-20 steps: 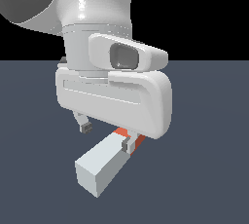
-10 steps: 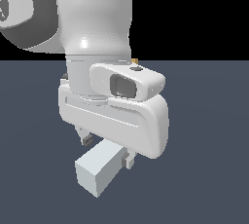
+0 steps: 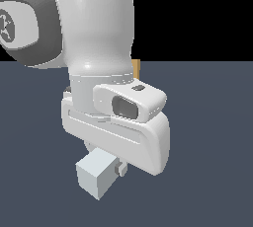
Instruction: Insert the peg into the horizontal hole in a box.
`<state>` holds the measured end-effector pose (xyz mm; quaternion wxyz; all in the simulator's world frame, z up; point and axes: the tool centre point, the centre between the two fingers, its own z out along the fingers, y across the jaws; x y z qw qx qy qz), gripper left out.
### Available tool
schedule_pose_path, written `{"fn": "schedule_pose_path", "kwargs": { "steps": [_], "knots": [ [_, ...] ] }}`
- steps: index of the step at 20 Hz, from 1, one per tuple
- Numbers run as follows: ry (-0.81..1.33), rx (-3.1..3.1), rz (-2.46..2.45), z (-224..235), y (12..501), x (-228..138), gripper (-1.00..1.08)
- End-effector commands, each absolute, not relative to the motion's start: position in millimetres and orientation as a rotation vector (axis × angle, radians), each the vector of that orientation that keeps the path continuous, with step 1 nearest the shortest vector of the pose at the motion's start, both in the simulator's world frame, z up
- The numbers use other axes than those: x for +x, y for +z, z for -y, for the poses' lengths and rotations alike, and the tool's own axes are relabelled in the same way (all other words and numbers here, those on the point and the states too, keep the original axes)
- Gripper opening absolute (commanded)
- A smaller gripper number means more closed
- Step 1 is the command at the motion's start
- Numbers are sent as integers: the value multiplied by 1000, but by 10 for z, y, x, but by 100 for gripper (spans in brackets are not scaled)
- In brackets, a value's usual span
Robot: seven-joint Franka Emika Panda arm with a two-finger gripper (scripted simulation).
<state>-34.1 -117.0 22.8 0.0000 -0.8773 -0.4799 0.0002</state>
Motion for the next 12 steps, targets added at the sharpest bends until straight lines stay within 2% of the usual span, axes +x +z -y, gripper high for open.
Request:
{"fn": "schedule_pose_path", "kwargs": {
  "steps": [1, 12],
  "knots": [
    [0, -2756, 1508, 1168, 224, -339, -100],
    [0, -2732, 1552, 1067, 260, -336, -100]
  ]
}}
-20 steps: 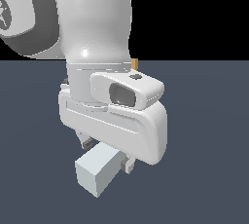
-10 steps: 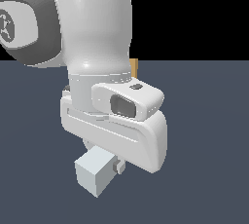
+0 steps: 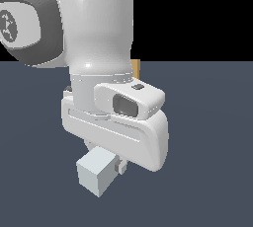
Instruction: Insert the peg into the horizontal hole in a box.
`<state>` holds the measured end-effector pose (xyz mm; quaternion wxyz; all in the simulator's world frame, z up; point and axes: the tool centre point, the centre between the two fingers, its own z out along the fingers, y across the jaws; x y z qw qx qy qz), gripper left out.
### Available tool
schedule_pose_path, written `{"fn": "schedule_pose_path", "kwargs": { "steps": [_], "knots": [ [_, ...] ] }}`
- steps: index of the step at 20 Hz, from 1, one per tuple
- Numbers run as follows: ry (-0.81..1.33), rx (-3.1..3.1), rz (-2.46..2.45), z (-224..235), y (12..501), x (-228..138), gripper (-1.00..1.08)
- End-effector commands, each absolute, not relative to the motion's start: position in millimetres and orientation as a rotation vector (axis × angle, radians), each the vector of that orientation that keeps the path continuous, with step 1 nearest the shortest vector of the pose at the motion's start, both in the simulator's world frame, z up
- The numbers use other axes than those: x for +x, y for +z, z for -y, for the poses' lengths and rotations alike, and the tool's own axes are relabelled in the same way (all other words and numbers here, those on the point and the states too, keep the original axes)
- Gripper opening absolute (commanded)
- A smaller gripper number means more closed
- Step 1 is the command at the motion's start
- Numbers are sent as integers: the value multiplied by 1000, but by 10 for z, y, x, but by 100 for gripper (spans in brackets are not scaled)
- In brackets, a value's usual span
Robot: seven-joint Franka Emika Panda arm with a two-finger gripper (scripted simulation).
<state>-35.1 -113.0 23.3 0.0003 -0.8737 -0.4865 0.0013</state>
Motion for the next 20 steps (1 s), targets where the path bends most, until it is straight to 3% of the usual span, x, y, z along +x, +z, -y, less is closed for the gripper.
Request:
{"fn": "schedule_pose_path", "kwargs": {
  "steps": [1, 12, 20],
  "knots": [
    [0, -2718, 1576, 1010, 277, -336, -100],
    [1, -2436, 1986, -5, 591, -522, -100],
    [0, -2376, 2056, -185, 651, -601, -100]
  ]
}}
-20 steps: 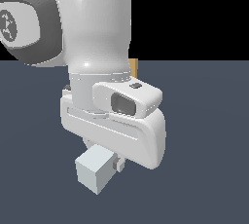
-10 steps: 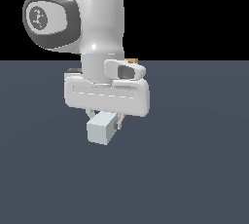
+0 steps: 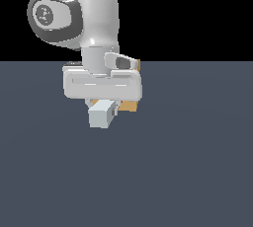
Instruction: Insert the peg into the horizontal hole in a box.
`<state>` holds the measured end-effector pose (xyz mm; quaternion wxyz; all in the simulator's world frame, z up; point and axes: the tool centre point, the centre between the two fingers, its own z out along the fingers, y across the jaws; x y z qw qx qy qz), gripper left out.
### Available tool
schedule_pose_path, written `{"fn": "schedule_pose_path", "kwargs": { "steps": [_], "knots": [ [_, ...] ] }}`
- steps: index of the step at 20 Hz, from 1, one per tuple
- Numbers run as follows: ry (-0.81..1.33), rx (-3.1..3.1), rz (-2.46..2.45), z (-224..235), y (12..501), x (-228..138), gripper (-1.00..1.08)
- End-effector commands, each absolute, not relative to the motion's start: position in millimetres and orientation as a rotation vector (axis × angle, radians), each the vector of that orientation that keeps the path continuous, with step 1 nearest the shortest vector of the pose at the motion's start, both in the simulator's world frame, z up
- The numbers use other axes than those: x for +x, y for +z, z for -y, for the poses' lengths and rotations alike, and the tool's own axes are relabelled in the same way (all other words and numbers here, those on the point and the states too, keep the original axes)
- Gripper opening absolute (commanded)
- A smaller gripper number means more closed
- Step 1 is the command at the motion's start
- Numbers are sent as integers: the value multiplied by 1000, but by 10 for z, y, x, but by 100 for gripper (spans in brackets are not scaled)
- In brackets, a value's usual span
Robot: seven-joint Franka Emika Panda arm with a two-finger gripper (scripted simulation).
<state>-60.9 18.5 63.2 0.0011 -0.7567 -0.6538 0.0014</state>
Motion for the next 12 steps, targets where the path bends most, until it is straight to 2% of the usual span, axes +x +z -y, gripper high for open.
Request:
{"fn": "schedule_pose_path", "kwargs": {
  "steps": [1, 12],
  "knots": [
    [0, -2376, 2056, -185, 651, -601, -100],
    [2, -2374, 2057, -194, 654, -604, -100]
  ]
}}
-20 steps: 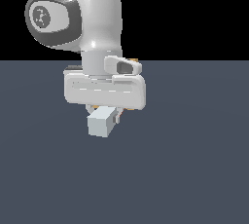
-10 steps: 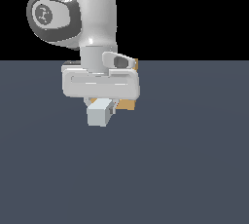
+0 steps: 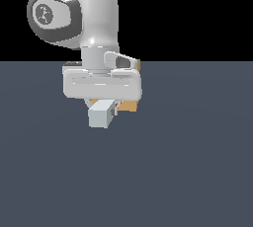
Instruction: Insert the peg into the horizontal hole in a box.
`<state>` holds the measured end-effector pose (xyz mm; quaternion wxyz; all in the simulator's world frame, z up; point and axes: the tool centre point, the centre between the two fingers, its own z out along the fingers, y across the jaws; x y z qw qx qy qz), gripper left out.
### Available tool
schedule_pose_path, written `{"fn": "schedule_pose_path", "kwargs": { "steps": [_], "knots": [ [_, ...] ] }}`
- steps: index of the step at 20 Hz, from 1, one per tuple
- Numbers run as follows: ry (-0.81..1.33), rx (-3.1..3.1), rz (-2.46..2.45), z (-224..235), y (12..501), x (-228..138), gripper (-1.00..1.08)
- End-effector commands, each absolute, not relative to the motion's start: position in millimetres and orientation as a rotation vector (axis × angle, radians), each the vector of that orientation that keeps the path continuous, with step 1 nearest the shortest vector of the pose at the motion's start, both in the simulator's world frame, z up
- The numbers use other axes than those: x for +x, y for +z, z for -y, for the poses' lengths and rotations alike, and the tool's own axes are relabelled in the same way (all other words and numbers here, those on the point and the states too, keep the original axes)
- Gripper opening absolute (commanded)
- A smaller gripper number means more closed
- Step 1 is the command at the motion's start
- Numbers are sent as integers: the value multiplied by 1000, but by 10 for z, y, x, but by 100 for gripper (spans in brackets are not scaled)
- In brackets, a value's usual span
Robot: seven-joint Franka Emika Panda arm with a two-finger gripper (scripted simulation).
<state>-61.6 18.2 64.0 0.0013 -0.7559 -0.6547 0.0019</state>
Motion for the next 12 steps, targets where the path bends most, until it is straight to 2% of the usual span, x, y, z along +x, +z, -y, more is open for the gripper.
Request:
{"fn": "schedule_pose_path", "kwargs": {
  "steps": [1, 6, 12],
  "knots": [
    [2, -2374, 2057, -212, 654, -602, -100],
    [1, -2374, 2057, -412, 656, -579, -100],
    [-1, -2375, 2058, -871, 664, -518, -100]
  ]
}}
